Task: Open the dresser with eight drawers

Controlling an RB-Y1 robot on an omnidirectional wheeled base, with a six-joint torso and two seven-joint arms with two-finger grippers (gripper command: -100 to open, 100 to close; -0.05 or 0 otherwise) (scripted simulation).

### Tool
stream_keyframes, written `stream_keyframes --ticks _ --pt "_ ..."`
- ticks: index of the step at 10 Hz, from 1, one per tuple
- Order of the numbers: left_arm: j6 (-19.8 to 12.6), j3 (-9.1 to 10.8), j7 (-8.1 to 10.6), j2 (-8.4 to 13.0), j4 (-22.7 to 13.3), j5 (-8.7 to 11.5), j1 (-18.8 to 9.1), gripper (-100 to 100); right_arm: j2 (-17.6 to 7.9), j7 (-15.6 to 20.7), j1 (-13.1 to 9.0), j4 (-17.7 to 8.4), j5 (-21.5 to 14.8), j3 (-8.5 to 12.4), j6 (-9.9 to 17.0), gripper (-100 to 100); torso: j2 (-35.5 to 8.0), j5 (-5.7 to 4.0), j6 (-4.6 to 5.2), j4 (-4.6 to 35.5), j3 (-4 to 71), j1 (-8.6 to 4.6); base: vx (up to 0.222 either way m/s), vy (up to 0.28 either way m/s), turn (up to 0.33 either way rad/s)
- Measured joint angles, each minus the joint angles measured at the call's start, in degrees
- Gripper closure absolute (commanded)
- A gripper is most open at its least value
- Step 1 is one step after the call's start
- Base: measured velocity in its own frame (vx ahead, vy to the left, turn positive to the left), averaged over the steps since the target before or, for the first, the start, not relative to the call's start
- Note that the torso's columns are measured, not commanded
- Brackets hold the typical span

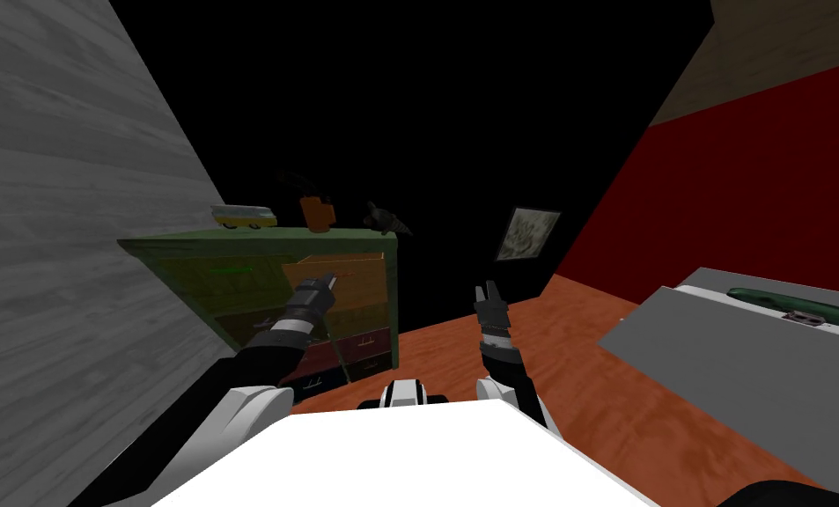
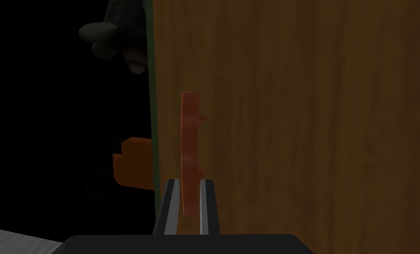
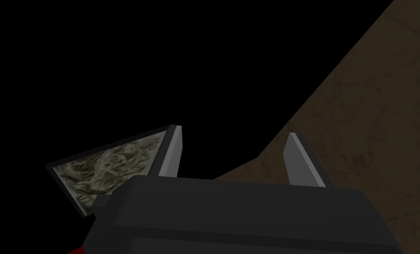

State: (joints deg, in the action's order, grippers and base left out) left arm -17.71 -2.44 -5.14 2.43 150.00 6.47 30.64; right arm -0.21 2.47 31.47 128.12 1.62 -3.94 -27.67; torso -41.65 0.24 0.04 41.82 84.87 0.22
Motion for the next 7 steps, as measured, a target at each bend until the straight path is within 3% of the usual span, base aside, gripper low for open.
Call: stream_keyframes --ticks 4,5,7 --pt "0.0 0.09 0.09 0.3 0.0 0.3 -0.4 100 0.0 0.0 0.0 0.0 0.0 0.0 0.0 0 -0.4 0.06 0.00 0.0 -0.3 -0.05 -0.160 -0.039 0.023" --pt "-0.5 0.31 0.18 0.5 0.0 0.5 -0.6 -100 0.0 0.0 0.0 0.0 0.0 0.0 0.0 0 -0.2 0.07 0.00 0.0 -0.2 -0.02 -0.106 -0.028 0.043" --pt "-3.2 1.07 0.26 0.4 0.0 0.4 -3.8 -100 0.0 0.0 0.0 0.0 0.0 0.0 0.0 0 0.2 -0.07 0.01 0.1 0.1 0.05 -0.013 -0.002 0.050"
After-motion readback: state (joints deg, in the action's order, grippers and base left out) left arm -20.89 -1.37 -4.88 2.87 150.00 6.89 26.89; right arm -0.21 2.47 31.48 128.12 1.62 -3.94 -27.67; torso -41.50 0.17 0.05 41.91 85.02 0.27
